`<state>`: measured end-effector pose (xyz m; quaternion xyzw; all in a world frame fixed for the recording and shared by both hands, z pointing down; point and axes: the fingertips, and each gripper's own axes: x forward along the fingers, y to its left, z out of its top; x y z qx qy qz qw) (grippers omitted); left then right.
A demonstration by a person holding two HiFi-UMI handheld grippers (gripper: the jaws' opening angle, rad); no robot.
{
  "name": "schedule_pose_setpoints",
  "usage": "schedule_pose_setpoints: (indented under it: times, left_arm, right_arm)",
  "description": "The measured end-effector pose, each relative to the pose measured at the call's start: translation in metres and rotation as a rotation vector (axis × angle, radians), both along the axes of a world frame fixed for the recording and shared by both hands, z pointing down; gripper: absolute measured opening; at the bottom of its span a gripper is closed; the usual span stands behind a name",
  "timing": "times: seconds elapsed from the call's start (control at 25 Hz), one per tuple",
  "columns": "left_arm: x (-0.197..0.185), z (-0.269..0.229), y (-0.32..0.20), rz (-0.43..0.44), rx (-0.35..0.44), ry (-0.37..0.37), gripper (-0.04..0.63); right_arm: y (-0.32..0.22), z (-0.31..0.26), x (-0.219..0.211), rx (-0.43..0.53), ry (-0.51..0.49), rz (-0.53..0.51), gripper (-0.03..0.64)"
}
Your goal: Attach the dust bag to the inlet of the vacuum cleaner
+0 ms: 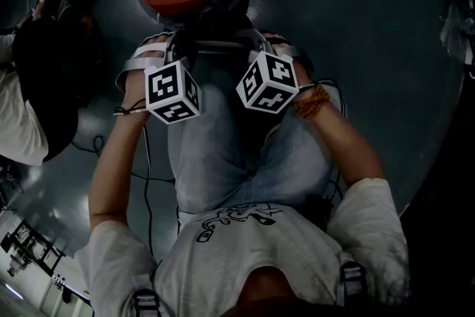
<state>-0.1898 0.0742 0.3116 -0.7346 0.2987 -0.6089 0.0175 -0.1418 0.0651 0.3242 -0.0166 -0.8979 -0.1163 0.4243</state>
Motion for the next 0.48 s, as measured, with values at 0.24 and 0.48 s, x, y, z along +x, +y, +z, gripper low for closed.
schedule_pose_setpoints:
  times: [0.24,0.48]
  left_arm:
    - [0.003,-0.003,-0.003,0.004,0.015,0.011,0.041]
    - [-0.006,0.004,0.004,-0.068,0.019,0.061,0.040]
  right_arm:
    - [-0.004,0.000,0.001,-0.043,0.004,0.012,0.043]
    - [-0.007,-0.006,-0.008,0.045,0.044,-0.062,0.051]
